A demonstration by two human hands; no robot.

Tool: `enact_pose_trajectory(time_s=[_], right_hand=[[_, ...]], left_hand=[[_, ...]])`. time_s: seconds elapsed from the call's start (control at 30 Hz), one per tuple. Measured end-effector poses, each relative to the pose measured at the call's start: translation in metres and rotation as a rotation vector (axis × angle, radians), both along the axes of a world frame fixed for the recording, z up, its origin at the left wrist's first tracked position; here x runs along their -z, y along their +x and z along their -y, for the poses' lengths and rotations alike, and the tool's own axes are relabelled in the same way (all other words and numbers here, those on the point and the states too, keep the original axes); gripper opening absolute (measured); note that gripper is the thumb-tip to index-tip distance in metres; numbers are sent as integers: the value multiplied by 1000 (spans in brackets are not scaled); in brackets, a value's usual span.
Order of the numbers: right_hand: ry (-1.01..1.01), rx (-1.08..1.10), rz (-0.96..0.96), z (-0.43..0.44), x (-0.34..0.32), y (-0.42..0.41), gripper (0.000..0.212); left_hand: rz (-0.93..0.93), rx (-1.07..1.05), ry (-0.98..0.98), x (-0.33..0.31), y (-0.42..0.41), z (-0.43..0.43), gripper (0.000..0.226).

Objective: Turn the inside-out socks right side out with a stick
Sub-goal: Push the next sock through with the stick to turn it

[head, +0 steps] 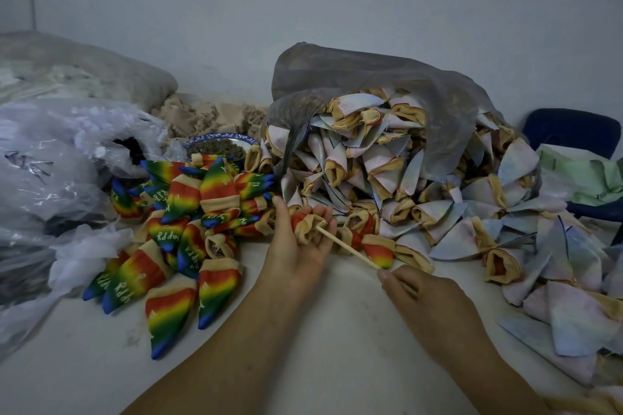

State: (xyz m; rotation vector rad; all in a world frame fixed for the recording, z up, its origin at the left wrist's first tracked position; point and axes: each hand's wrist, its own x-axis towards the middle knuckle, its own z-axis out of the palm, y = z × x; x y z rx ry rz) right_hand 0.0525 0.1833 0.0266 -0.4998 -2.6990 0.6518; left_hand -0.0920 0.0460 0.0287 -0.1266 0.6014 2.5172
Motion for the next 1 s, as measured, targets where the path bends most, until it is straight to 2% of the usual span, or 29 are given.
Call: enact_pose_trajectory(time_s=[0.3, 0.47, 0.63, 0.77, 1.0], right_hand=[[61, -6, -1, -2, 3, -1, 32], [128, -2, -5, -2, 5, -3, 39], [91, 4, -14, 0, 4, -2, 39], [43, 2, -12, -1, 2, 0, 39], [-13, -25, -68, 5, 0, -2, 36]], left_hand=[[-150, 6, -184, 3, 0, -3, 41], [-269, 5, -261, 2, 4, -5, 41], [-410, 4, -390, 5, 13, -12, 33], [-515, -52, -537, 8, 15, -16, 45], [-451, 7, -450, 0, 24, -20, 40]])
